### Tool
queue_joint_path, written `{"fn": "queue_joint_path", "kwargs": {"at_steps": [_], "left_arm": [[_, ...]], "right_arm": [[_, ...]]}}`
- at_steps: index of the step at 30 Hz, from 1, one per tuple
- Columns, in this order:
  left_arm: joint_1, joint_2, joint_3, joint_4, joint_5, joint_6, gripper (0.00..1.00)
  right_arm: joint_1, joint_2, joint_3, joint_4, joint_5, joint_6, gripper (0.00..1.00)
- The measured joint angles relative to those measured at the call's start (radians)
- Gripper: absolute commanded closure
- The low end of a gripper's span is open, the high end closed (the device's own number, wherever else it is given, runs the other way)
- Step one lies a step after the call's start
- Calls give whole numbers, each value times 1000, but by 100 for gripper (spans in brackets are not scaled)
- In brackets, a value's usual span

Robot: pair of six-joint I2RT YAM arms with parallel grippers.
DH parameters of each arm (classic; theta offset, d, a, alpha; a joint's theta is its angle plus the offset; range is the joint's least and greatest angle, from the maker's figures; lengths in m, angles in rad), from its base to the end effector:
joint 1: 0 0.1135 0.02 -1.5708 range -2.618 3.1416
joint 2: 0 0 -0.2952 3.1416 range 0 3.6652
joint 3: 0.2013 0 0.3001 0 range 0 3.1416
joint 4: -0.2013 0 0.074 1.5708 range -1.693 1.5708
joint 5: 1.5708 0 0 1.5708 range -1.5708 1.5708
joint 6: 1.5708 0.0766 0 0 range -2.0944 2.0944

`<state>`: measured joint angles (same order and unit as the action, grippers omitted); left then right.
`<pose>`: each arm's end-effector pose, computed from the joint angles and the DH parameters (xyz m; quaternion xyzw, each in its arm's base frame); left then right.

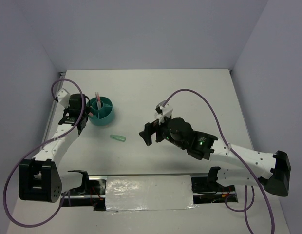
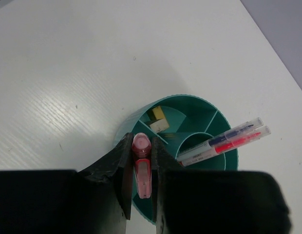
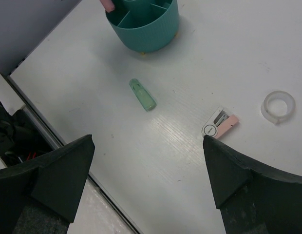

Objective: Sort the stationery into containers
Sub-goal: Place the stationery in the storage box, then pick up the stationery from the center of the board.

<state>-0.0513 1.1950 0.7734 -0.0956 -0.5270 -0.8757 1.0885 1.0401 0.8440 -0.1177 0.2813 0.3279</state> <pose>0.3279 0.0217 0.2532 -0.4543 0.7122 -0.0156 0.5349 0.1631 0.2657 0.3241 -0.2208 0.7743 0.2925 0.5159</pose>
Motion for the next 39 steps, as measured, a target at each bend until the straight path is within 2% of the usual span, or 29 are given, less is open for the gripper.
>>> {"fn": "queue_joint_path", "kwargs": {"at_steps": [7, 10, 11, 14, 18, 22, 30, 38, 39], "left_arm": [[0, 59, -4, 77, 12, -11, 56], [0, 85, -15, 96, 29, -18, 38], [0, 89, -21, 101, 35, -20, 28], [0, 84, -31, 93, 40, -28, 19], [0, -23, -46, 26, 41, -44, 13], [0, -201, -8, -102, 46, -35, 1], [0, -412, 280, -421, 114, 119, 1], [0, -661, 202, -490, 160, 293, 1], [0, -667, 185, -490, 163, 302, 1]], "right_arm": [[0, 26, 0, 0, -14, -8, 0], [0, 32, 0, 0, -19, -10, 0], [0, 35, 0, 1, -21, -11, 0], [0, 60, 0, 5, -34, -22, 0], [0, 147, 12, 10, -65, -56, 0], [-5, 325, 93, 3, -146, -135, 0], [-7, 806, 482, -89, -209, -313, 1], [-7, 1064, 681, -177, -238, -438, 6], [-8, 1087, 702, -189, -240, -449, 11]]}}
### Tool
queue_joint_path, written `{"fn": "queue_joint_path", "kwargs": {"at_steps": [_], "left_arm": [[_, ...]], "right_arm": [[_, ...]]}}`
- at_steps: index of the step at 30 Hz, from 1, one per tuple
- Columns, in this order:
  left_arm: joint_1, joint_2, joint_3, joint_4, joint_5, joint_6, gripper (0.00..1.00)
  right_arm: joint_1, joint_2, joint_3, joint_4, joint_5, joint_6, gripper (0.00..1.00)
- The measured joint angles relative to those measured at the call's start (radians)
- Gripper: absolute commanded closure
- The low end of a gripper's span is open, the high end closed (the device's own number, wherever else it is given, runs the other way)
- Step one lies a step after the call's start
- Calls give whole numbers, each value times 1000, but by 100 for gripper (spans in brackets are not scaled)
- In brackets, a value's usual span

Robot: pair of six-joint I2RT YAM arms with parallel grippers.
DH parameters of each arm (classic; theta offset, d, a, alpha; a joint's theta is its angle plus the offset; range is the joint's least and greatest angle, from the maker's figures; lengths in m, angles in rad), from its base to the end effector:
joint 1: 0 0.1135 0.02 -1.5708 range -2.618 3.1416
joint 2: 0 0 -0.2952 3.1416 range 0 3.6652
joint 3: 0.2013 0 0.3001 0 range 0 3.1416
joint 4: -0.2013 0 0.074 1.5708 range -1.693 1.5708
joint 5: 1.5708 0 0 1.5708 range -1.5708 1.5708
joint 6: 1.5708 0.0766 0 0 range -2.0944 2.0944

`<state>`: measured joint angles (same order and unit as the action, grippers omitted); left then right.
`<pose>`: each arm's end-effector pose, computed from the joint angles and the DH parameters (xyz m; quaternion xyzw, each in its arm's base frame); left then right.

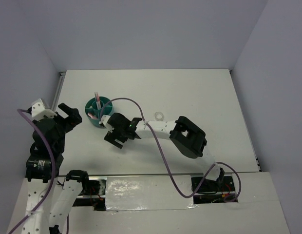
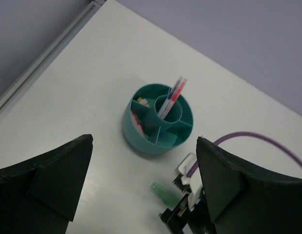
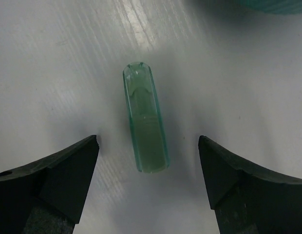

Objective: Sort the stationery into containers
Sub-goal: Pick up the stationery from the center of the board.

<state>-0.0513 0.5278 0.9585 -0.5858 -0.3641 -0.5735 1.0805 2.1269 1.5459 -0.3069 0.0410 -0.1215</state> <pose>0.1521 0.0195 0.4170 -0.3066 0.6915 -0.0656 0.6508 0.2615 0.4833 0.1362 -0.5270 0.7809 0.1373 0.3059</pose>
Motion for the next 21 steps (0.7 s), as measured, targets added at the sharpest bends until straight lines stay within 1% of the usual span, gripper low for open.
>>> {"fn": "queue_joint_path", "kwargs": {"at_steps": [2, 3, 4, 5, 7, 8, 9, 10, 11, 13, 17, 20, 21], "left_arm": [[0, -8, -46, -1, 10, 23, 1], [0, -10, -68, -3, 15, 29, 1], [0, -14, -91, -4, 23, 34, 1], [0, -16, -109, -10, 31, 43, 1], [0, -17, -129, -22, 45, 49, 1], [0, -18, -131, -25, 50, 51, 1], [0, -20, -132, -24, 54, 51, 1], [0, -23, -132, -24, 56, 51, 1], [0, -28, -132, -23, 57, 51, 1], [0, -36, -132, -23, 63, 51, 1], [0, -42, -132, -26, 108, 35, 1], [0, -42, -146, -19, 204, -12, 1], [0, -43, -163, -4, 256, -38, 2]], "right_arm": [[-2, 37, 38, -14, -9, -19, 21], [-4, 48, 48, -17, -24, -21, 32], [-5, 54, 56, -19, -35, -30, 38], [-8, 56, 60, -19, -45, -32, 49], [-13, 58, 60, -22, -69, -32, 56], [-17, 59, 60, -22, -80, -31, 69], [-19, 59, 58, -22, -90, -32, 79], [-19, 59, 57, -19, -100, -29, 96], [-20, 59, 55, -16, -110, -26, 100], [-23, 48, 28, 12, -117, -11, 100], [-20, -52, -131, 97, -130, 38, 100], [-6, -188, -288, 130, -127, 96, 100], [6, -250, -342, 147, -114, 117, 100]]}}
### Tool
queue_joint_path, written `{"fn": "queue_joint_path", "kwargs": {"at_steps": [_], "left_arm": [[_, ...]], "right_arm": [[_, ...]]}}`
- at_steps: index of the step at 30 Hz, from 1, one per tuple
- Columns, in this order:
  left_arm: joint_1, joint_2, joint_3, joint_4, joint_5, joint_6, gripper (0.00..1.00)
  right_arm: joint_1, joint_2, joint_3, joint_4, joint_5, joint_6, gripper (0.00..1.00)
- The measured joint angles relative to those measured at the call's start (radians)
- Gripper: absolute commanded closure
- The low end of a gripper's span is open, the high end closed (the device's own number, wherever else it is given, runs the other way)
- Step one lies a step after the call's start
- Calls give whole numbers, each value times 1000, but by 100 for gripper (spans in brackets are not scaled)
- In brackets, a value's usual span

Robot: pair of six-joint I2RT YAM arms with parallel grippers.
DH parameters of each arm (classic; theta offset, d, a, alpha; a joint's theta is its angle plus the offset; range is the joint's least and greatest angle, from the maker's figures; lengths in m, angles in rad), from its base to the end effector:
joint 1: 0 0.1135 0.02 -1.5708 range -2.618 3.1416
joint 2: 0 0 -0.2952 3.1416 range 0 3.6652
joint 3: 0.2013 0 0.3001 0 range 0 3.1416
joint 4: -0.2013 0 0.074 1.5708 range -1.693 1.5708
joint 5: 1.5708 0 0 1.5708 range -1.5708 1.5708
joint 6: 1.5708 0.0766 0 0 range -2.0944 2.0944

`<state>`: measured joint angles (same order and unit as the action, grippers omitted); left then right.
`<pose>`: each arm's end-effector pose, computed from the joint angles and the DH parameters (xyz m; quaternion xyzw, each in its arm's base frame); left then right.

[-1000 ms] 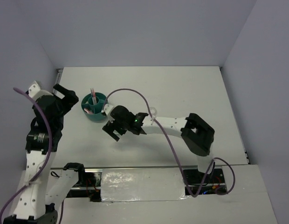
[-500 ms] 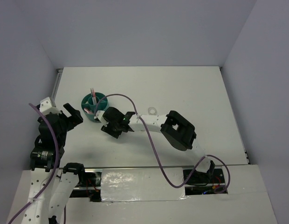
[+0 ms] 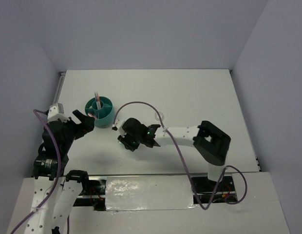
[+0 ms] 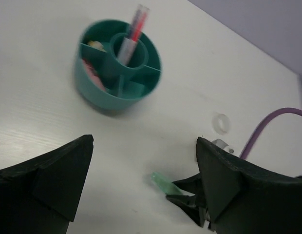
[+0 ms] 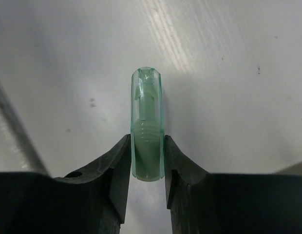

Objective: Sort the stationery into containers
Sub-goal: Pick up the stationery from the center of the board.

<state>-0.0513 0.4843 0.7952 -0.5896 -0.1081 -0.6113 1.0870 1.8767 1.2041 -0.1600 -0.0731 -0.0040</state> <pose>0.1649 -0.0002 0.3567 -0.2516 0.7573 -0.1547 0.5825 0.2172 0.4253 0.1475 -0.4948 0.7899 0.2150 0.2914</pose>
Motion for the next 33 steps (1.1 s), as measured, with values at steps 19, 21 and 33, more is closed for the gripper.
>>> {"fn": "queue_joint_path", "kwargs": {"at_steps": [19, 21, 33], "left_arm": [[0, 57, -232, 405, 647, -321, 19], [0, 63, -240, 425, 667, -337, 24], [2, 98, -264, 502, 724, -362, 86]], "right_arm": [[98, -414, -177, 294, 146, 262, 100], [104, -406, -167, 299, 156, 268, 100], [106, -367, -91, 296, 229, 256, 100]]}}
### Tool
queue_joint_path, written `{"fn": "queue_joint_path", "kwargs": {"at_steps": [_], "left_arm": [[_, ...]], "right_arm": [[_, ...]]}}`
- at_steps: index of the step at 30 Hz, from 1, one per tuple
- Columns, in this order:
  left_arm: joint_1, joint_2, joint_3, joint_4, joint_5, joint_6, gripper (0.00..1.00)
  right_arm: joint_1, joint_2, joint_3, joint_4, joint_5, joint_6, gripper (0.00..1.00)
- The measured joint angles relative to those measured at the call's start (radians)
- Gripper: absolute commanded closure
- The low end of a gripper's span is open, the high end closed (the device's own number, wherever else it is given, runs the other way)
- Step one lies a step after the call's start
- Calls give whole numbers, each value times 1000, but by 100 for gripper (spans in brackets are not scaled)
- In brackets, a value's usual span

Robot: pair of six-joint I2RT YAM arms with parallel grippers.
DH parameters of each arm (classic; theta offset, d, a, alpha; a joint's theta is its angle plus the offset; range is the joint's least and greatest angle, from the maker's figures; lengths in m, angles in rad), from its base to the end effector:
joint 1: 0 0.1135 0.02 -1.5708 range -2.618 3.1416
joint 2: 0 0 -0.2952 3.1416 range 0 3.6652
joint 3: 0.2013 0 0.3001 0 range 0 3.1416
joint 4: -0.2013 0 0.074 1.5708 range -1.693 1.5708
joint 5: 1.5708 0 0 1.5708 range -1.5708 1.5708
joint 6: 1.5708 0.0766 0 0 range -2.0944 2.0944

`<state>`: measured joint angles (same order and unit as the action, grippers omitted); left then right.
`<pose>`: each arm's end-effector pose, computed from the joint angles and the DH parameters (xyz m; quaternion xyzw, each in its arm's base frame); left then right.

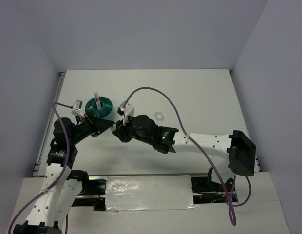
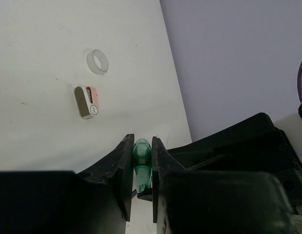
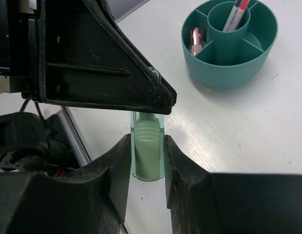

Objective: Sort the stationery into containers
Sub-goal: Pick up the stationery from the center of the board, then place the stationery in the storage box.

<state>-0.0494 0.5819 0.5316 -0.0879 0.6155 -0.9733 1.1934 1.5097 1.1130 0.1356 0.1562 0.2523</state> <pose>0.2029 -0.0543 0.3021 -0.1423 0.7321 -0.5055 0.4339 0.1736 0.4055 0.3112 -0.3161 0.7263 0.3553 0.4963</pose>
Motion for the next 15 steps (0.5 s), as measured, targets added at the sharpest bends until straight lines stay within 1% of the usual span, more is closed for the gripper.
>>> {"fn": "queue_joint_path", "kwargs": {"at_steps": [1, 2, 3, 4, 5, 7, 9, 12, 15], "left_arm": [[0, 5, -2, 11, -1, 1, 100], [0, 12, -3, 13, -1, 1, 100], [1, 19, -3, 17, -2, 3, 100], [1, 27, -3, 19, -5, 3, 100], [1, 33, -2, 14, -7, 6, 100], [-4, 49, 8, -23, -44, 25, 100], [-5, 74, 50, -106, -133, 57, 100], [-5, 119, 131, -190, -327, 90, 100], [0, 188, 198, -220, -520, 112, 100]], "right_arm": [[0, 6, 6, -5, 6, -4, 94], [0, 9, 10, -9, 10, -7, 76], [0, 15, 16, -17, 16, -11, 50], [0, 20, 21, -19, 20, -12, 25], [-1, 23, 21, -16, 22, -7, 7], [-1, 24, 21, -17, 30, -11, 0], [-6, 21, 18, -15, 36, -11, 0], [-25, -31, -56, 3, 41, 0, 0], [-63, -116, -150, -9, 51, 13, 0]]}}
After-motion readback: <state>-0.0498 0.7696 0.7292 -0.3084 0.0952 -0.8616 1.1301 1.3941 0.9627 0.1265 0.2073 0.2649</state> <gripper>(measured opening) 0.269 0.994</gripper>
